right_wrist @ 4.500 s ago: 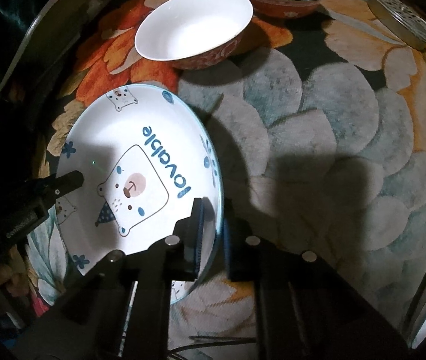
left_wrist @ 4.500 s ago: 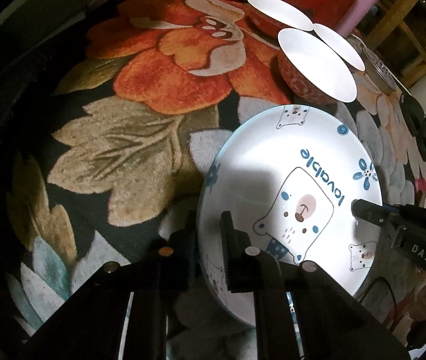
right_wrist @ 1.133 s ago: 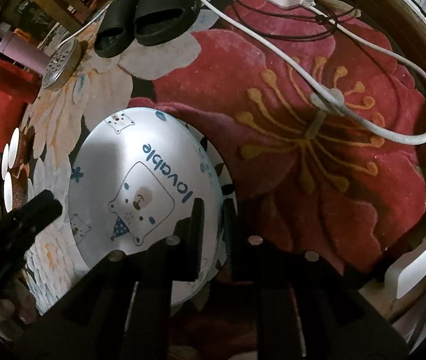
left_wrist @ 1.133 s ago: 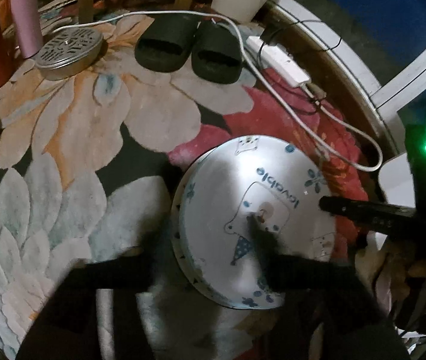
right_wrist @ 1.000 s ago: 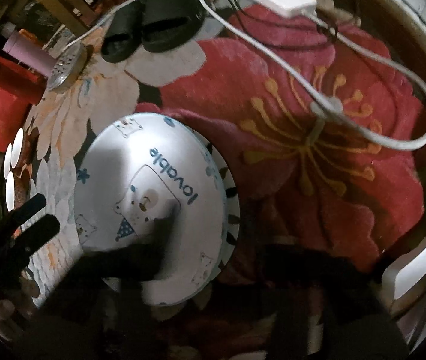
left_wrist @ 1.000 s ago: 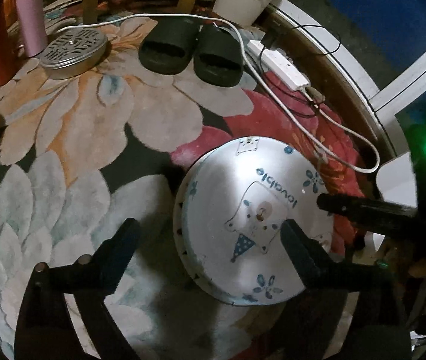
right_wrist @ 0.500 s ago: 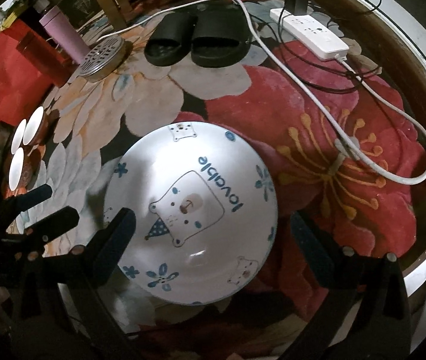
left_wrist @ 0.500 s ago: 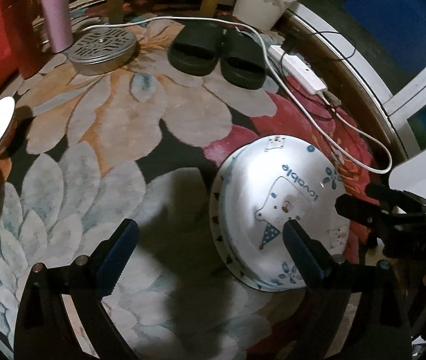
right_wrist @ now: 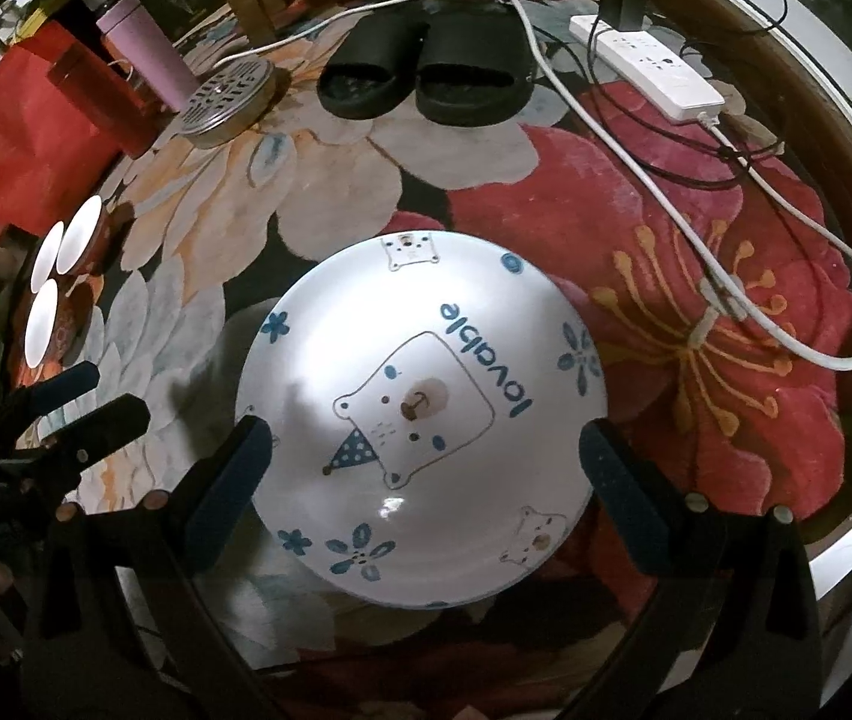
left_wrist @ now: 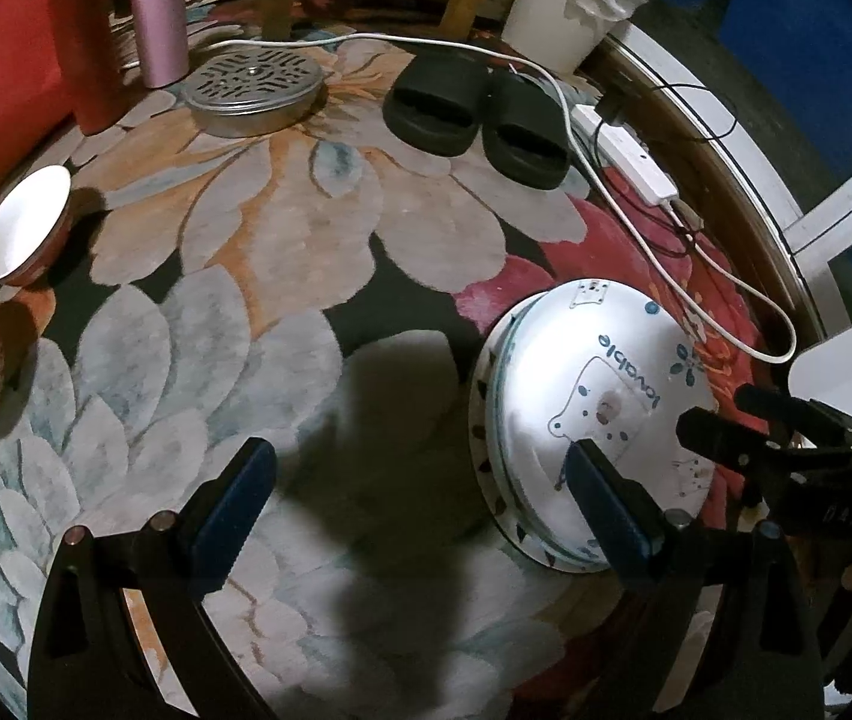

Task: Organize plates and bowls
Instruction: 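Withdraw the right tool from the stacked plates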

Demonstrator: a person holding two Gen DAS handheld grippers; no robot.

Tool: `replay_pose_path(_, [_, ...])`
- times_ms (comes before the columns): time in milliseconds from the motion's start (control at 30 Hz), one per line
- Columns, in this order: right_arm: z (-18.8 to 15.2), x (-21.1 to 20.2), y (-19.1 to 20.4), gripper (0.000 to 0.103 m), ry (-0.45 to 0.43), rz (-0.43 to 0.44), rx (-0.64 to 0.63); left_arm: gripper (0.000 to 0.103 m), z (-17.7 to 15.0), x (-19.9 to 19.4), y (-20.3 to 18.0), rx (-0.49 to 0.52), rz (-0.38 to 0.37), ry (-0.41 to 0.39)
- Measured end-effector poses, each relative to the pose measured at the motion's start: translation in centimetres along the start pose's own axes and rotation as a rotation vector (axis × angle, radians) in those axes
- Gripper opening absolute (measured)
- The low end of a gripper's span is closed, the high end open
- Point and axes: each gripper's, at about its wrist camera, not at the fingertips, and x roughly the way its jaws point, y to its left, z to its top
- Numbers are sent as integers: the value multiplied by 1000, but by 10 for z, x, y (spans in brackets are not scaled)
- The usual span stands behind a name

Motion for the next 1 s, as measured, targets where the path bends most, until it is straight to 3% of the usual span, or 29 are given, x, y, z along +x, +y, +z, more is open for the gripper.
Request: replay_pose_path(1000, [-7,12,35,103,20,12,-38,98,-16,-15,50,-78,56,1])
